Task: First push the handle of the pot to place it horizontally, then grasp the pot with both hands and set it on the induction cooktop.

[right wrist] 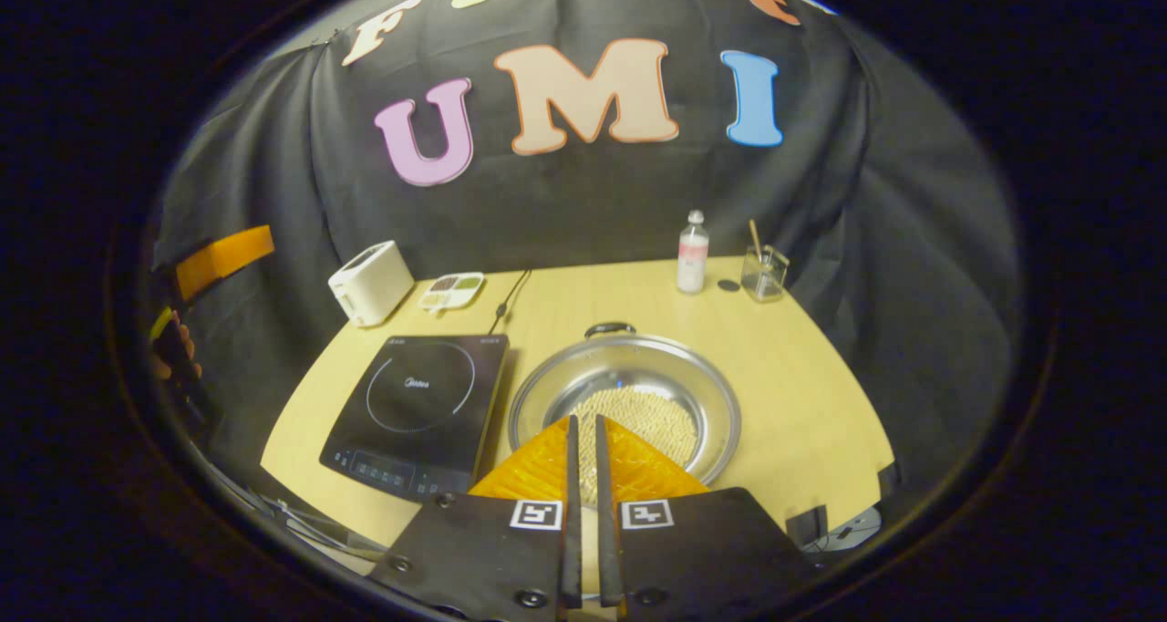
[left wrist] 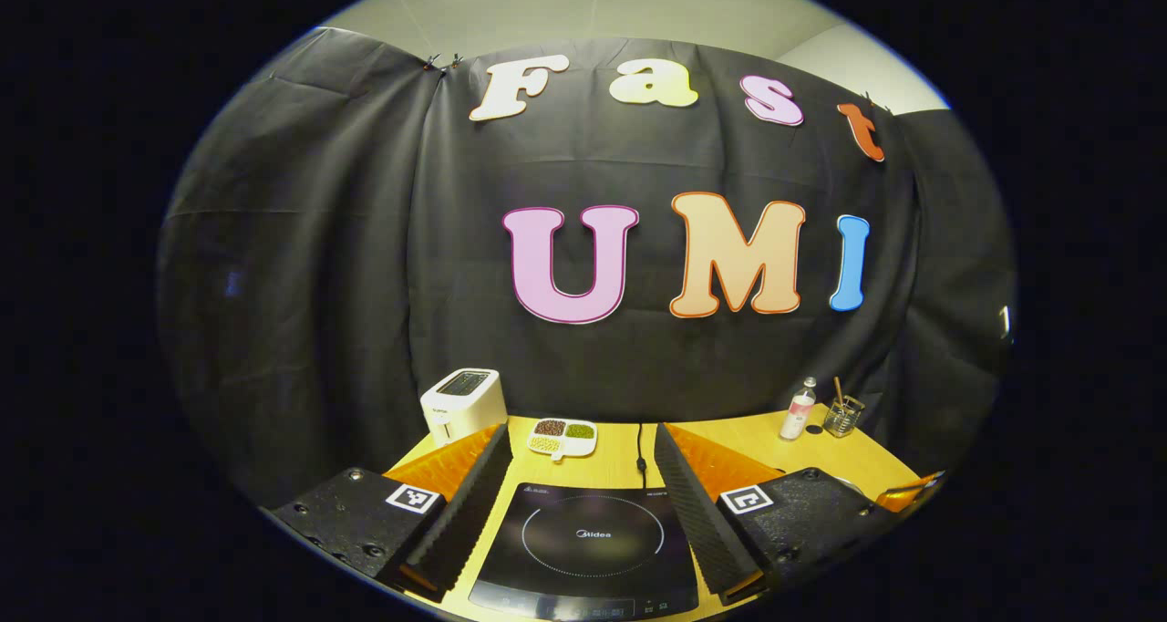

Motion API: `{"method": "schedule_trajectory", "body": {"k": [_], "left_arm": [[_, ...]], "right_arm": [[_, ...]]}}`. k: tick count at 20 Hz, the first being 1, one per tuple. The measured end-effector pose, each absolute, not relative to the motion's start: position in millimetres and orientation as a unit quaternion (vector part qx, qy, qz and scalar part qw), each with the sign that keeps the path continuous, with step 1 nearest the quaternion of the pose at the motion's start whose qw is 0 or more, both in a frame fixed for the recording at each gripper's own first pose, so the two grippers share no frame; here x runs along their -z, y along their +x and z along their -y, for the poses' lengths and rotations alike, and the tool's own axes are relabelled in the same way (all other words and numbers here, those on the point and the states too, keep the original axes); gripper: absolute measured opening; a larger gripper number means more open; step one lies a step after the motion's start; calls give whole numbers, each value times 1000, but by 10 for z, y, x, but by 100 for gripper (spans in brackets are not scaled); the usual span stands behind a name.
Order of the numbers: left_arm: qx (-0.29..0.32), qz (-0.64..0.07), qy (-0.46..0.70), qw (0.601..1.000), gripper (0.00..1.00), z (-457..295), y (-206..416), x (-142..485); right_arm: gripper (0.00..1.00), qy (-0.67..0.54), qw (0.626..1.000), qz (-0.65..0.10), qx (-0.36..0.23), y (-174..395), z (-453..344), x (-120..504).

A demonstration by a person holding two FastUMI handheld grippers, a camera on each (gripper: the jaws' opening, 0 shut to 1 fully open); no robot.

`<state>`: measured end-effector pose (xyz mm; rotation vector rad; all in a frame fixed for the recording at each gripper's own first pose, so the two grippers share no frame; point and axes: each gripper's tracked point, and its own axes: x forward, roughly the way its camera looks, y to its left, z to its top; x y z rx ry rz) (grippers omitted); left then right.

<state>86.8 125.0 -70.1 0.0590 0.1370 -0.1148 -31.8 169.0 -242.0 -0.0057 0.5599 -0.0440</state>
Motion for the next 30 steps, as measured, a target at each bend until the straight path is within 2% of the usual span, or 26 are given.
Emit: {"method": "schedule_trajectory", "body": {"k": [4,5,6,13,14,16,17,19,20,23,27,28,29,30], "left_arm": [[50,-75,34,995,96,-1337,831,744],[49,-76,35,995,93,-1349,825,746],[50,-77,36,995,96,-1358,823,754],[42,-97,15,994,93,-1450,793,913],[39,-100,12,994,96,-1464,790,938],[33,-105,10,994,96,-1503,788,970],[31,-106,10,994,93,-1514,785,972],[31,-107,11,994,93,-1513,782,973],[31,-107,12,994,96,-1505,795,985],[29,-110,11,993,96,-1483,803,1004],[22,-117,12,993,97,-1463,825,1038],[20,-117,14,993,94,-1452,830,1045],[18,-117,17,993,97,-1441,832,1035],[17,-116,20,993,97,-1427,833,1023]], "right_arm": [[6,18,942,-335,9,-471,-1745,2855],[16,33,936,-349,6,-489,-1755,2930],[6,44,930,-364,7,-531,-1755,3028],[6,45,902,-430,9,-633,-1772,3380],[6,41,897,-439,6,-654,-1789,3427],[6,39,887,-460,4,-675,-1793,3529],[6,41,881,-471,4,-694,-1799,3586],[5,50,870,-490,10,-707,-1764,3687],[5,56,865,-499,12,-712,-1753,3736],[5,69,844,-532,14,-778,-1724,3888],[5,56,835,-547,13,-762,-1664,3956],[0,54,832,-551,11,-755,-1654,3965],[5,54,830,-554,9,-751,-1638,3965],[4,56,830,-555,6,-734,-1627,3961]]}}
